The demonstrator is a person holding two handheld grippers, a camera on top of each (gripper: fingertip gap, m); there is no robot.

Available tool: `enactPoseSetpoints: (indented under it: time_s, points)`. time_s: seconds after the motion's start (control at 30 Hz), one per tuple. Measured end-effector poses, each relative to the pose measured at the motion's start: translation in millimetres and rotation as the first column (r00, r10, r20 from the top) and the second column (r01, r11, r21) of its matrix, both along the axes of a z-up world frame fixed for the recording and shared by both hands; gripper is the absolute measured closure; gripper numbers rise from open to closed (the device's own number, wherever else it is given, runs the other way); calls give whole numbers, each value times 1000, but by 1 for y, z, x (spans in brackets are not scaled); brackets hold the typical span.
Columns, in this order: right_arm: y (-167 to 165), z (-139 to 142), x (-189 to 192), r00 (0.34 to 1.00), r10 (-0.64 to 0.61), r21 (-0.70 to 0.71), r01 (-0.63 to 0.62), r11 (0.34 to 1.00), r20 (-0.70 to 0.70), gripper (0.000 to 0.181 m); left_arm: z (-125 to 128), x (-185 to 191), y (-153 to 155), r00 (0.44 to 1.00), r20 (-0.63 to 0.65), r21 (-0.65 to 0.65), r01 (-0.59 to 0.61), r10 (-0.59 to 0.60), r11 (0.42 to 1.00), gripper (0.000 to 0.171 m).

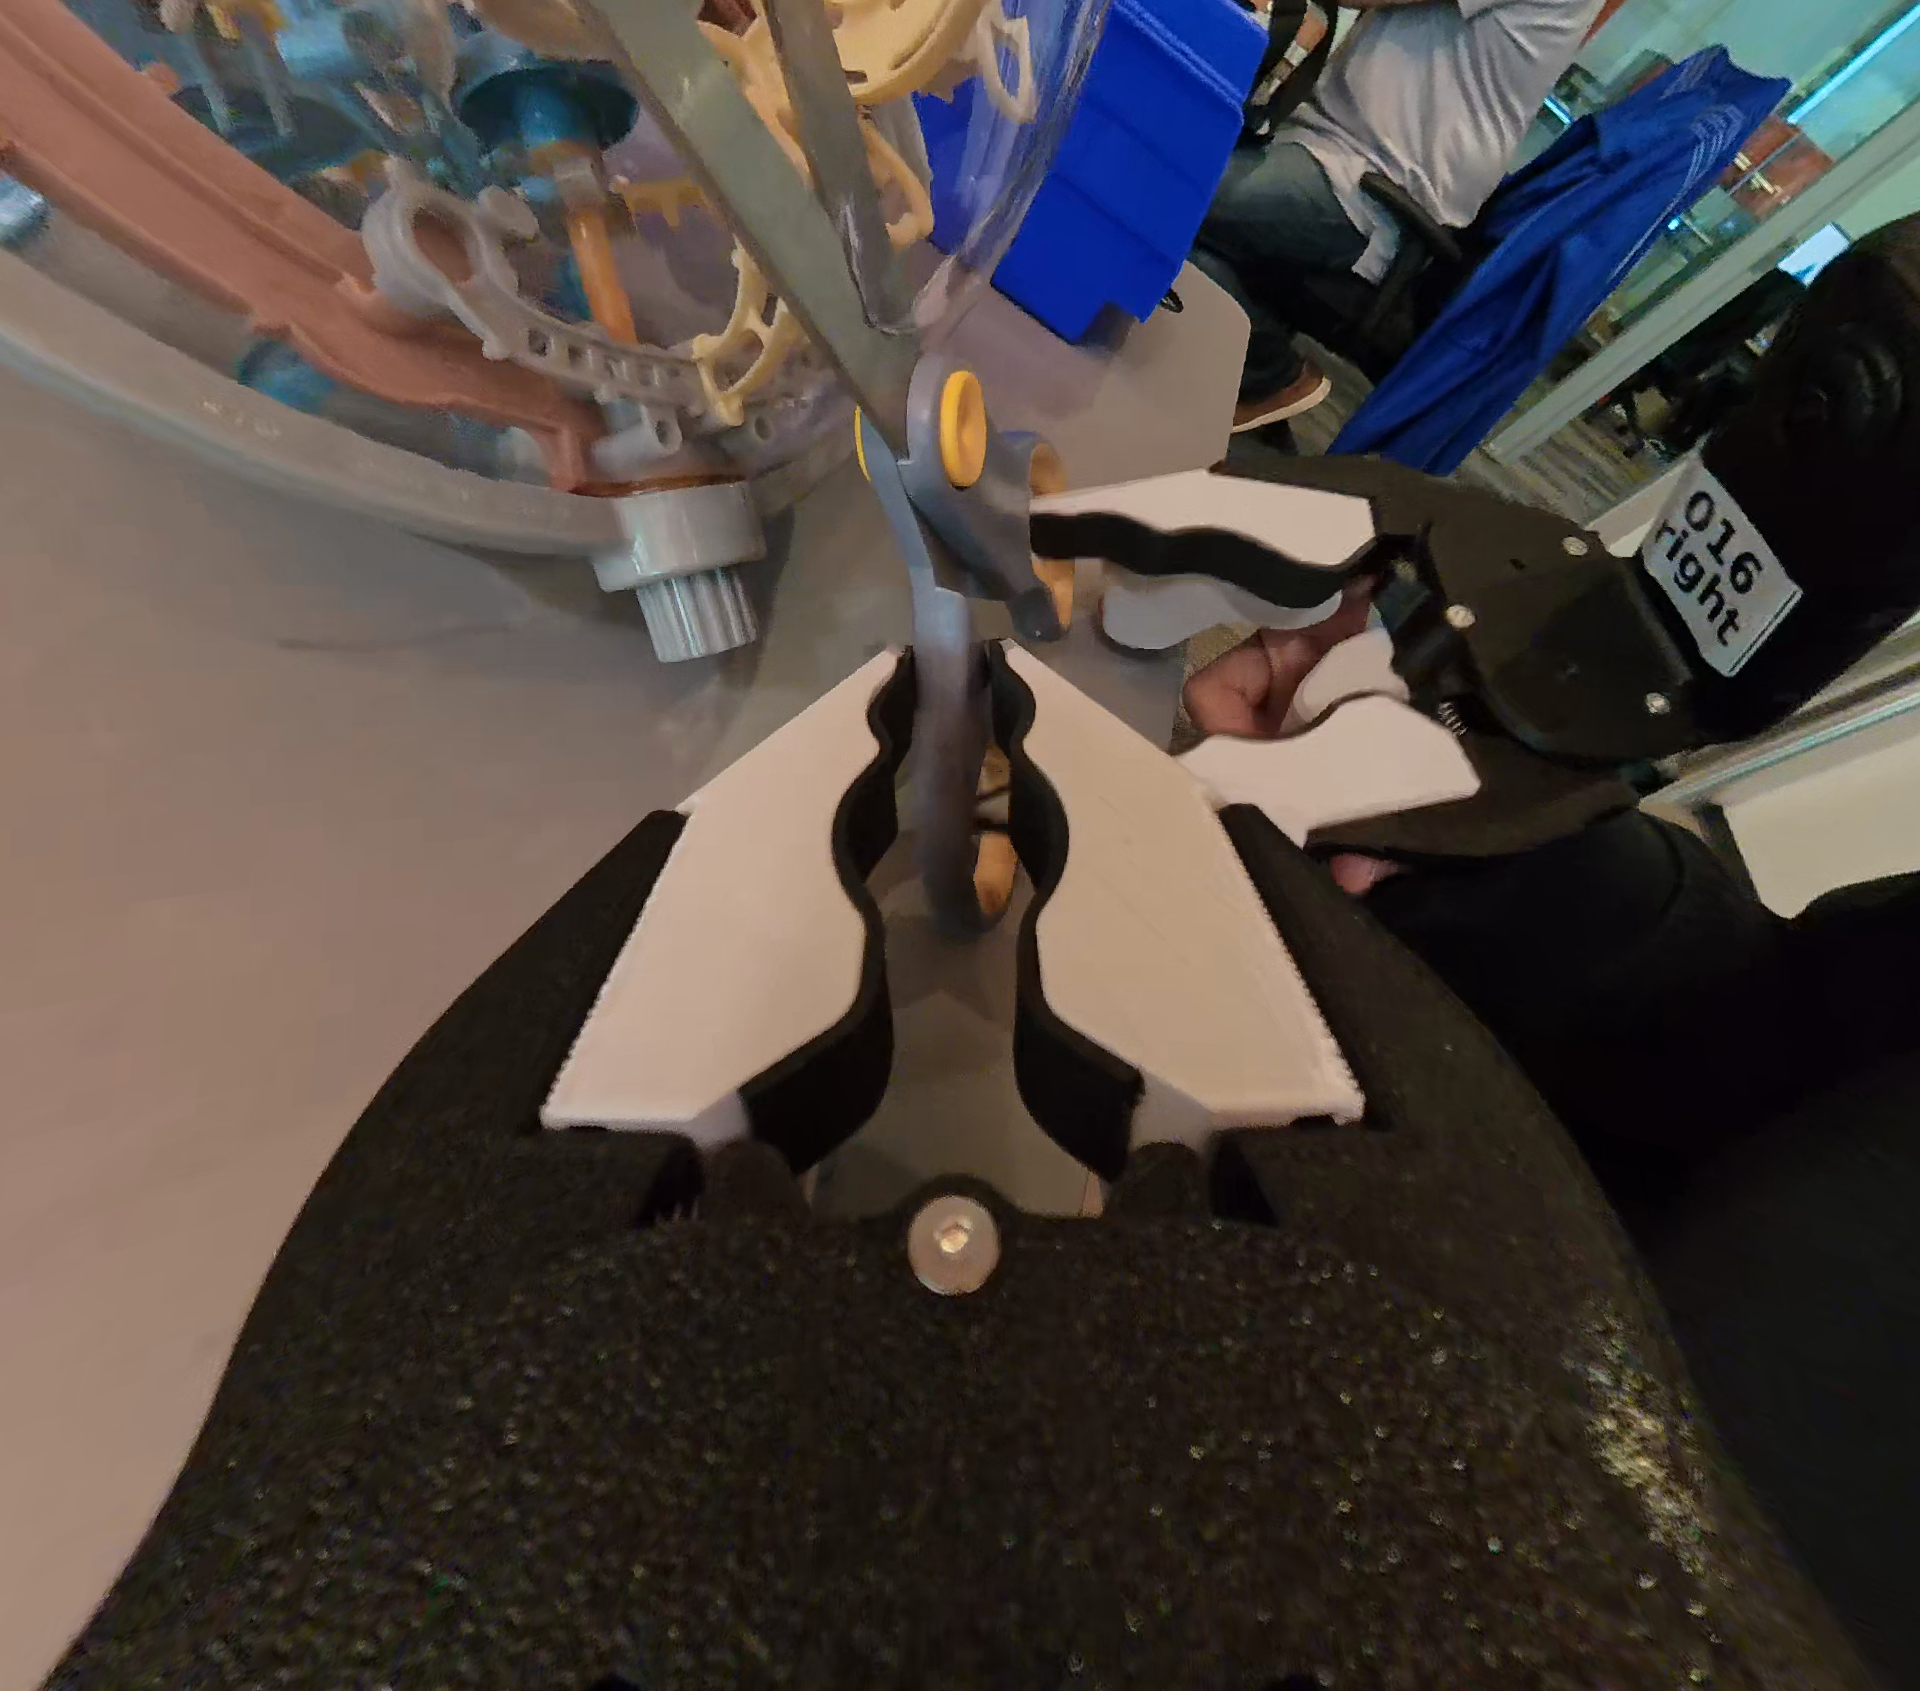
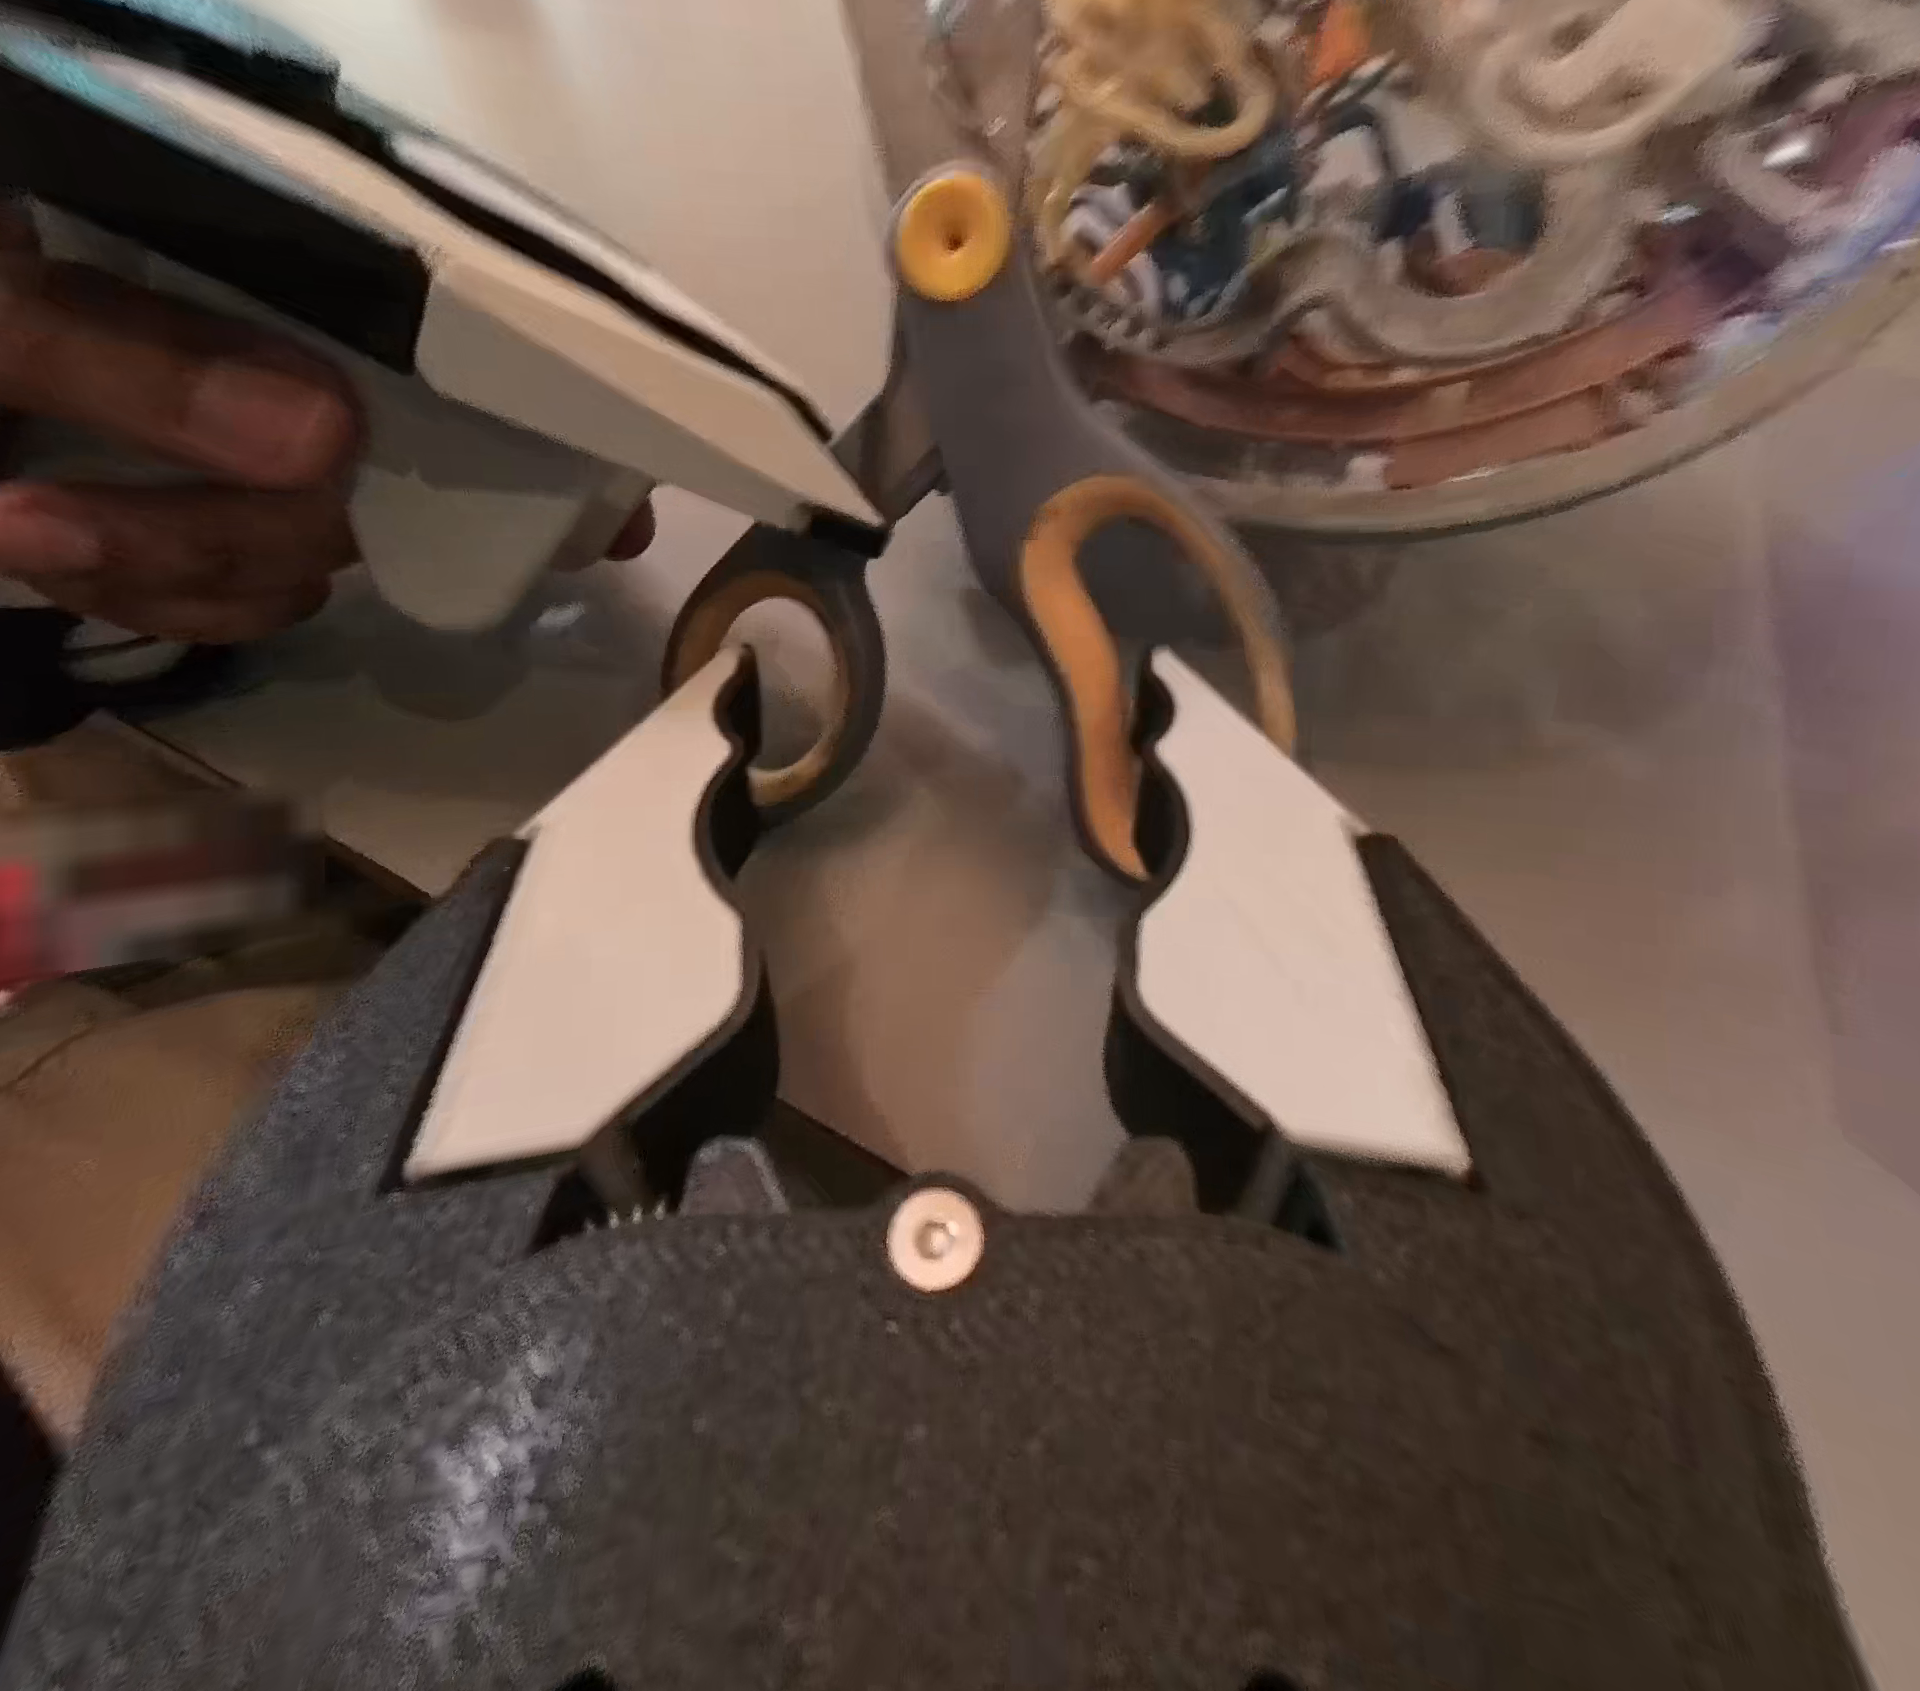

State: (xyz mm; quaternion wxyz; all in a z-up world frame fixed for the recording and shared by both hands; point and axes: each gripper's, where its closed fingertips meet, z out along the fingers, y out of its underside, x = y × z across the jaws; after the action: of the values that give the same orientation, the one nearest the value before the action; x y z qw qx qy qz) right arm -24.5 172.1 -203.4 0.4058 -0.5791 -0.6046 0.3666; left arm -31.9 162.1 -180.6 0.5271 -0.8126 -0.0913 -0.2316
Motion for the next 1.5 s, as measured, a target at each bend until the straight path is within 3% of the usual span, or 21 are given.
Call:
enactPoseSetpoints:
  time_s: [0.17, 0.23, 0.83, 1.5]
  points:
    - [1, -8, -6, 996, -21, 130, 10, 991, 84, 109, 1, 1, 2, 999, -45, 7, -7, 8, 1000, 161]
    - [6, -7, -7, 996, -33, 144, 22, 989, 80, 123, 0, 3, 3, 998, -68, 0, 0, 0, 1000, 161]
    - [8, -7, -11, 997, -14, 144, 3, 990, 74, 131, 1, 3, 8, 991, -125, 13, -46, 48, 999, 161]
    - [8, -5, -17, 998, -5, 229, -9, 973, 60, 141, 1, -1, 11, 992, -101, 19, -78, 79, 997, 162]
